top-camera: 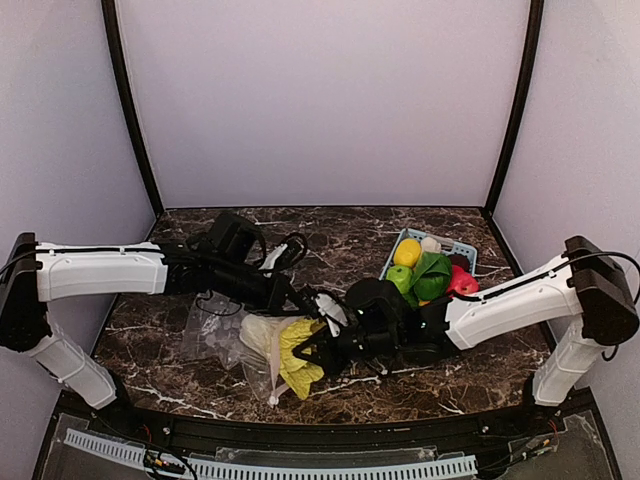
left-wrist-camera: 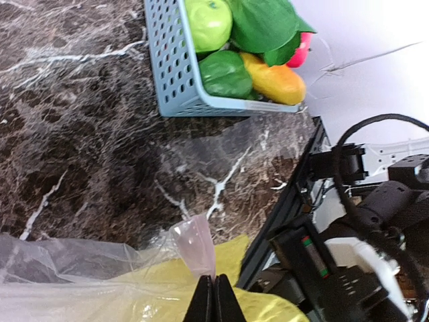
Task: Place the food in the zip-top bag and seal the zipper
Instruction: Adjust the fake vegetable in the zipper food storage bag.
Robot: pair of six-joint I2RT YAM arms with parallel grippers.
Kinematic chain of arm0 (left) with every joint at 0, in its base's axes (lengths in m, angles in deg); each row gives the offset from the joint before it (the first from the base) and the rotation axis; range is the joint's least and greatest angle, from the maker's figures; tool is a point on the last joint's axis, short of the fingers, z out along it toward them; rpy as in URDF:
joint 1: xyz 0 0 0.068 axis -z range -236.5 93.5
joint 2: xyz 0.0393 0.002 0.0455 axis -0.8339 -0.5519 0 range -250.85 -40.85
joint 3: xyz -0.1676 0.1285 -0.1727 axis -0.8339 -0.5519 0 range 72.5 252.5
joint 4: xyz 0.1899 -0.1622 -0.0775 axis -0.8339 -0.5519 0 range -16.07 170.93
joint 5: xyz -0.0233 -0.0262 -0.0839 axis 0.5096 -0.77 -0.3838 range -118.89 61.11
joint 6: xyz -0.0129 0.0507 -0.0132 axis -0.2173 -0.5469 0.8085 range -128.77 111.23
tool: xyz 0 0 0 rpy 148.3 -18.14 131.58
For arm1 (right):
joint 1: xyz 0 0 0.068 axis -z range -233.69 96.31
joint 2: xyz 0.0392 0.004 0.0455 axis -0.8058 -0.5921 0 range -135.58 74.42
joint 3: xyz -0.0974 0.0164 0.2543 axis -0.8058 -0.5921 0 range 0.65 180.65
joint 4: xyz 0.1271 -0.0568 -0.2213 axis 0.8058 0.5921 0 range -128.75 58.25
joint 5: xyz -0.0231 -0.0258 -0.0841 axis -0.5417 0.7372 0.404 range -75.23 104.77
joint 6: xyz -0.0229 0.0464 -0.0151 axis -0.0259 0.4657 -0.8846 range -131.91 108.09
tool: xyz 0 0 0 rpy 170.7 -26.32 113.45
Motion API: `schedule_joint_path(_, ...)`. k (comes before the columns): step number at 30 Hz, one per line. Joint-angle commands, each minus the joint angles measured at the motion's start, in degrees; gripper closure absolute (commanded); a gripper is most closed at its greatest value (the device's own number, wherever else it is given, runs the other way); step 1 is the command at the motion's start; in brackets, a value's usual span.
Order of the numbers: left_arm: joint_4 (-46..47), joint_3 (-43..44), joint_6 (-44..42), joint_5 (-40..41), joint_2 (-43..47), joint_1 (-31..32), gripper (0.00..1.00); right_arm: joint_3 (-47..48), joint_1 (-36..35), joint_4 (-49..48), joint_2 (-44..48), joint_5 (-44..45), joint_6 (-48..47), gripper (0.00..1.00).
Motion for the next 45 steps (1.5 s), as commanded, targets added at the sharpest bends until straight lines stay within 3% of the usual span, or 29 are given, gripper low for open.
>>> schedule_joint_path(1, 8.3, -1.0, 5.0, -6.7, 2.8, 0.9, 0.99, 3.8, -0.2, -0.7, -1.4, 3.0, -0.9, 1.00)
schedule_joint_path(7, 12.0, -0.5, 8.5, -7.6, 3.2, 2.4, 0.99, 5.9, -0.1, 3.7, -2.7, 13.4, 3.1, 1.00)
schedule_joint_path(15, 16.2, -5.4, 11.6, -6.2, 5.1, 3.1, 0.99, 4.6, 0.1, 3.3, 2.7, 26.3, 6.8, 1.00)
schedule_joint_path(20, 18.2, -6.8, 12.3, -5.2, 5.3, 3.5, 0.99, 5.7, 0.3, 0.5, 3.3, 24.2, 3.9, 0.99)
schedule_joint_path(23, 18.0, -6.6, 12.6, -2.3, 5.9, 3.4, 0.99, 6.8, 0.1, 2.6, 2.7, 22.2, 3.4, 0.92)
schedule_joint_path(29, 19.4, -7.3, 14.8, 3.9, 7.6, 1.9, 0.99, 2.9, -1.4, 4.9, 5.6, 18.9, 3.6, 0.61)
schedule_joint_path(37, 19.0, -8.3, 14.6, 6.2, 7.4, -0.4, 0.99, -0.7, -4.6, 9.0, 13.7, 11.0, 3.2, 0.32)
schedule_joint_path(40, 18.6, -8.4, 14.0, 5.9, 7.2, -0.9, 0.99, -2.6, -5.1, 9.6, 17.2, 9.4, 5.0, 0.26)
schedule_joint_path(45, 17.3, -7.9, 12.9, 5.0, 7.4, -1.2, 0.99, -7.2, -4.0, 13.0, 21.5, 16.2, 12.1, 0.25)
